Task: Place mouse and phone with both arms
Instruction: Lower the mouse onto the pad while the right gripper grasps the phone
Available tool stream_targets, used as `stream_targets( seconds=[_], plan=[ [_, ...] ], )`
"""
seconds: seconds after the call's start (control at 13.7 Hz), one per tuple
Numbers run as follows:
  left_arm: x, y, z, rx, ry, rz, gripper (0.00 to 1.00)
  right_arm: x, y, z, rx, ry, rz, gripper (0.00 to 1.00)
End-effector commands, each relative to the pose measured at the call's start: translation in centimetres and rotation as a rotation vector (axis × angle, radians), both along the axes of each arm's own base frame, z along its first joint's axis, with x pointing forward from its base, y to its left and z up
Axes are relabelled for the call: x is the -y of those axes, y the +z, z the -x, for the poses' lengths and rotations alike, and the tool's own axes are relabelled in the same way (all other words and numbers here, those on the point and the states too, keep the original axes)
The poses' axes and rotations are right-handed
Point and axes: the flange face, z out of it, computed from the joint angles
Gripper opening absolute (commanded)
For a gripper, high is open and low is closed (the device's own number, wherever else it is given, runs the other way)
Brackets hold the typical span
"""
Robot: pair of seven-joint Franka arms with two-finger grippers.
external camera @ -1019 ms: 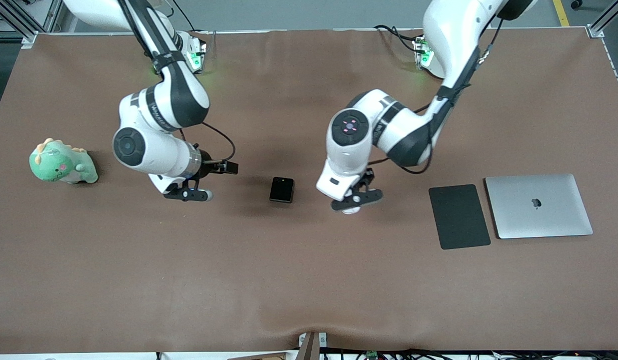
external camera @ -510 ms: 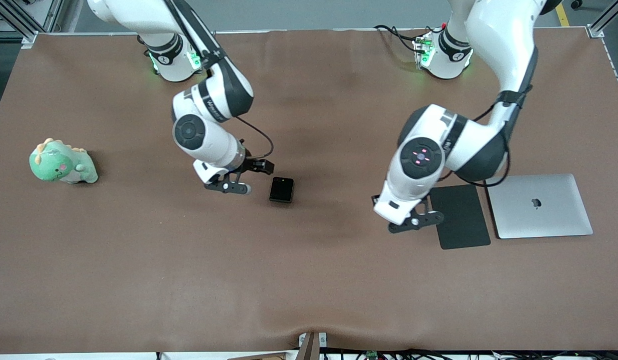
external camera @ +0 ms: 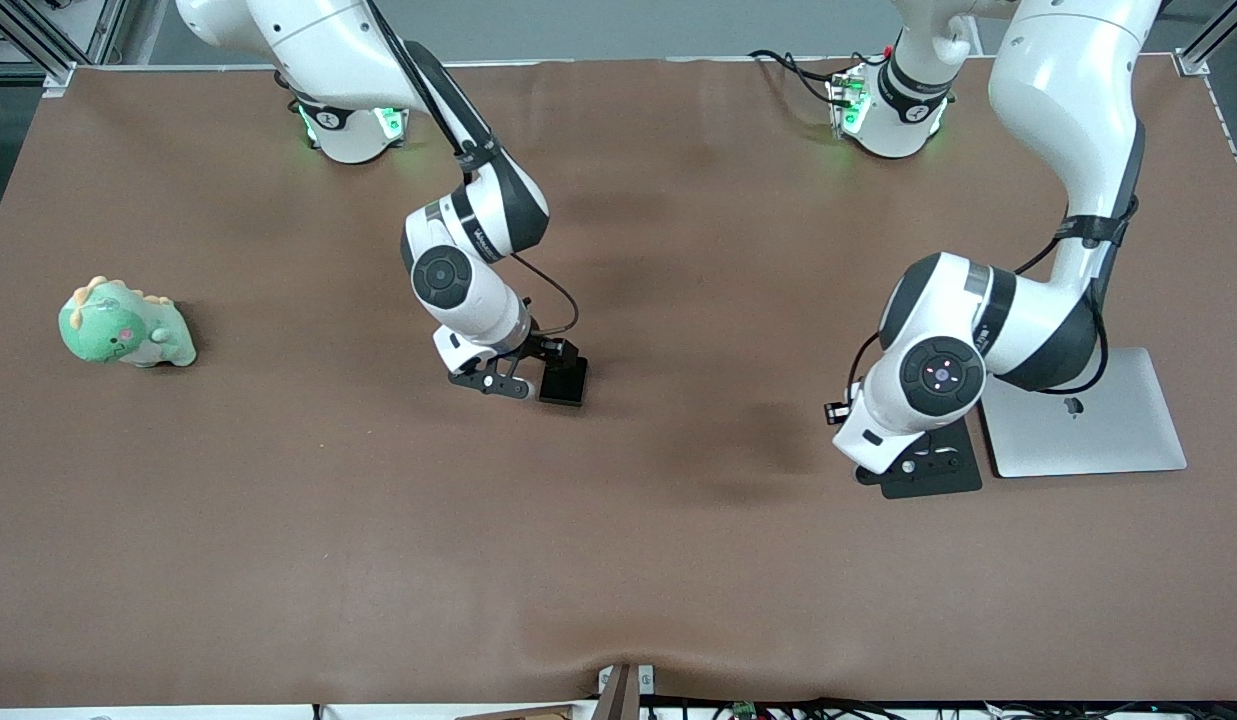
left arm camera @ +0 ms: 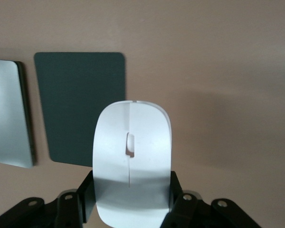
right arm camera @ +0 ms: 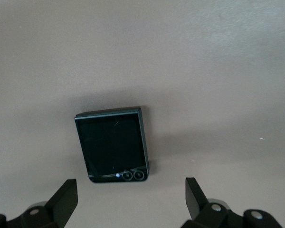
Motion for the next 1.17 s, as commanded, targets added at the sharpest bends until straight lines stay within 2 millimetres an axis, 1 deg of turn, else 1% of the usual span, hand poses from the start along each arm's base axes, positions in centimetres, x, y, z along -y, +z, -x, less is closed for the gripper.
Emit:
stream_targets(
  seconds=[0.0,0.15,0.29,0.36,0.44,0.51,0.66,0.73,0.8,0.87,0.95,1.09],
  plan=[
    [-3.0,-1.3,1.2,-0.014,-0.054,-0.015,0.0,-1.6,-1.5,-0.2,0.023,-0.031,0.001,1.0],
    [-5.1,-3.3,1.2,0.002,-0.045,0.006,0.0,-2.4,-2.7,-0.3,0.028,-0.038,0.004,1.0],
    [-6.7,-5.2,1.3,0.033,-0.029,0.03,0.0,-2.6,-3.6,-0.4,0.027,-0.048,0.009,1.0],
    [-8.1,-6.0,1.3,0.056,-0.013,0.044,0.0,-2.9,-4.1,-0.6,0.047,-0.051,0.003,1.0],
    [-8.7,-6.6,1.3,0.078,-0.008,0.057,0.0,-3.4,-4.7,-0.3,0.063,-0.053,0.0,1.0],
    [-8.8,-7.2,1.4,0.089,-0.01,0.063,0.0,-3.4,-5.0,-0.3,0.067,-0.055,0.001,1.0],
    [-10.1,-8.3,1.2,0.095,-0.003,0.062,0.0,-3.4,-5.2,-0.2,0.068,-0.052,0.005,1.0],
    [-10.3,-9.0,1.2,0.094,-0.007,0.058,0.0,-3.5,-5.7,0.0,0.068,-0.036,0.016,0.87],
    [-10.7,-9.6,1.1,0.095,-0.012,0.053,0.0,-3.5,-5.8,0.0,0.074,-0.016,0.029,0.66],
    [-11.3,-10.3,1.0,0.102,-0.016,0.05,0.0,-3.2,-5.9,-0.1,0.07,-0.006,0.044,0.14],
    [-12.2,-10.5,0.7,0.112,-0.014,0.046,0.0,-2.7,-5.8,-0.5,0.066,-0.02,0.044,0.0],
    [-12.8,-11.3,0.5,0.114,-0.018,0.048,0.0,-2.4,-5.5,-0.5,0.041,-0.019,0.053,0.0]
  ],
)
